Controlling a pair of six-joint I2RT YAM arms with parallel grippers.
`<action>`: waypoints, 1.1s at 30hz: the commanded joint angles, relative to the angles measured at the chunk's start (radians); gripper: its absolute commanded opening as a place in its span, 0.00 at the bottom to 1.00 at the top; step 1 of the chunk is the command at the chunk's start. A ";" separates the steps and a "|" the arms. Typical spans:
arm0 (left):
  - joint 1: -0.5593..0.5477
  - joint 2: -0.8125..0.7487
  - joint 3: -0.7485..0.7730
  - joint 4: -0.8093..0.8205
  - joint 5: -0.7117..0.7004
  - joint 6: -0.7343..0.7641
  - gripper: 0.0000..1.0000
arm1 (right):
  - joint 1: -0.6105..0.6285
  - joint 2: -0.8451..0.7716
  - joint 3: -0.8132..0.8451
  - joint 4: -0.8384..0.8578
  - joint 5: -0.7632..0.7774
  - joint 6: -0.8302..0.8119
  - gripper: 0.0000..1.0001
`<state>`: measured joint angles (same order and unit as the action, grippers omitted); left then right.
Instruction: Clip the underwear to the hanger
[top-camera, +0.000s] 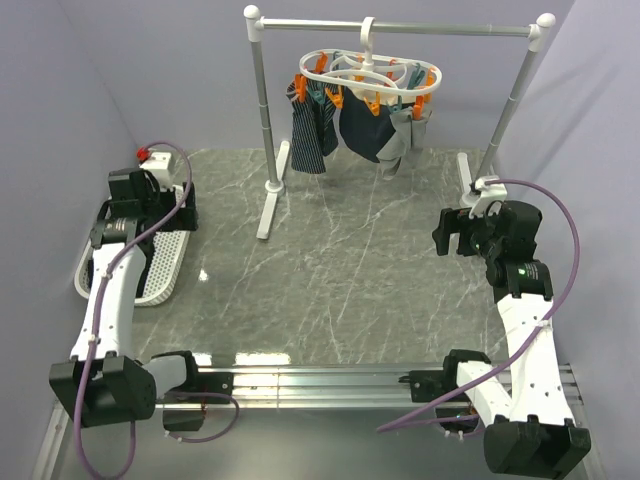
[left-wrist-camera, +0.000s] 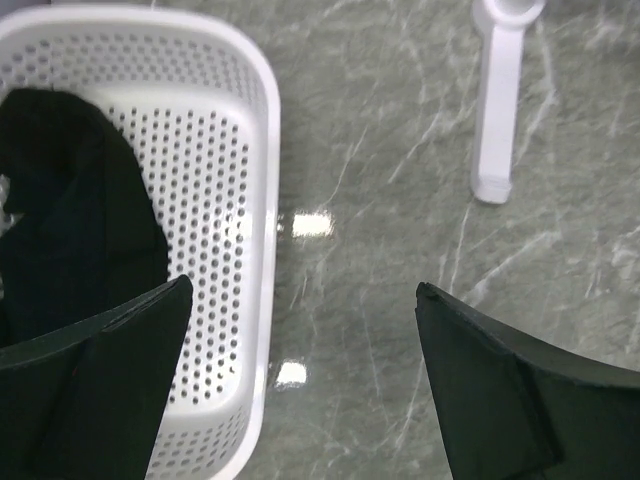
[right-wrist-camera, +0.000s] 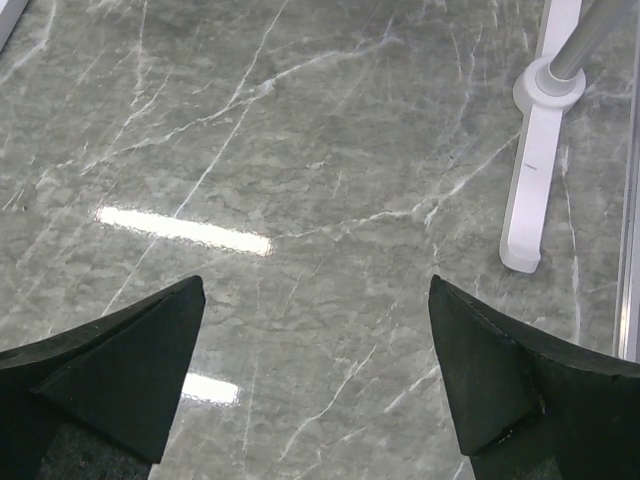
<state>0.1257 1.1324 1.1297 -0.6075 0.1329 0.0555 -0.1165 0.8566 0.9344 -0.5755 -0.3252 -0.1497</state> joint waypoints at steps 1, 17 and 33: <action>0.003 0.046 0.076 -0.038 -0.061 -0.013 0.99 | -0.003 0.005 0.004 0.002 0.008 0.009 1.00; 0.301 0.544 0.475 -0.291 -0.102 0.043 0.95 | -0.002 0.044 -0.019 -0.014 -0.063 0.021 1.00; 0.345 0.898 0.489 -0.152 -0.200 0.001 0.90 | -0.002 0.038 -0.008 -0.050 -0.087 -0.030 1.00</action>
<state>0.4660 2.0048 1.5864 -0.7940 -0.0399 0.0814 -0.1165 0.9012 0.9100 -0.6174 -0.4011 -0.1547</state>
